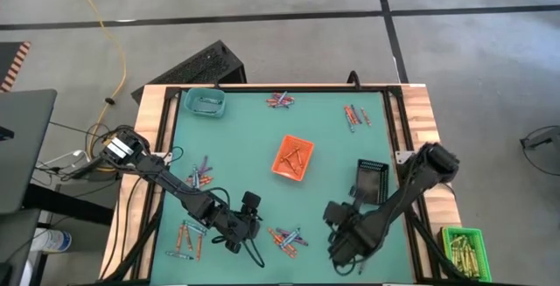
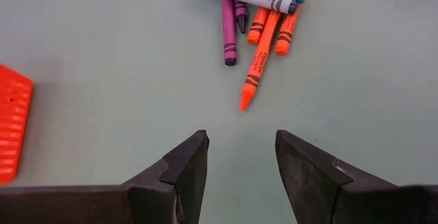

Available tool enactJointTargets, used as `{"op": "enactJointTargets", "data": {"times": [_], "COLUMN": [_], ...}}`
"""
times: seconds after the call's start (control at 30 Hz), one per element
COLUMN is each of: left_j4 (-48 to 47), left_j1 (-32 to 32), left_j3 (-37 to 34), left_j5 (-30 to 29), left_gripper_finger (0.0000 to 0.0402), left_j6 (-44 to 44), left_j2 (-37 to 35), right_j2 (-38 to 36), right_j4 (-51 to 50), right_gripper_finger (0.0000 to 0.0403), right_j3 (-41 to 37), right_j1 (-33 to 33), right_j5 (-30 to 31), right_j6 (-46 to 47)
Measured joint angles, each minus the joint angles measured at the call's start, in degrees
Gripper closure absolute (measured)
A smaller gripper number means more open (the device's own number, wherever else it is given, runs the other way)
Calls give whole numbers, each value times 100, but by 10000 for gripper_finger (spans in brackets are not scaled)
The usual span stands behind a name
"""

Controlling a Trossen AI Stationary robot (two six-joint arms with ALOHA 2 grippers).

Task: Sort crayons
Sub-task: Put the violet crayon into black bin

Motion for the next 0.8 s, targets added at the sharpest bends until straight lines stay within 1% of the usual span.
{"op": "enactJointTargets", "data": {"times": [0.2, 0.37, 0.47, 0.57, 0.8], "left_j4": [3, 4, 4, 1, -12], "left_j1": [0, 0, 0, 0, 2], "left_j3": [0, 0, -2, -2, -2], "left_j5": [-13, -11, -11, -10, 19], "left_gripper_finger": [239, 239, 239, 239, 239], "left_j6": [0, -26, -27, -26, -24], "left_j2": [0, 0, 0, 0, 0], "right_j2": [-273, -567, -703, -893, -1398], "right_j4": [-853, -815, -859, -832, -636], "right_gripper_finger": [403, 403, 403, 403, 403], "right_j3": [4, -310, -697, -1160, -2213], "right_j1": [-185, -390, -508, -633, -754], "right_j5": [102, 104, 51, -205, -445], "right_j6": [392, 483, 690, 926, 1764]}}
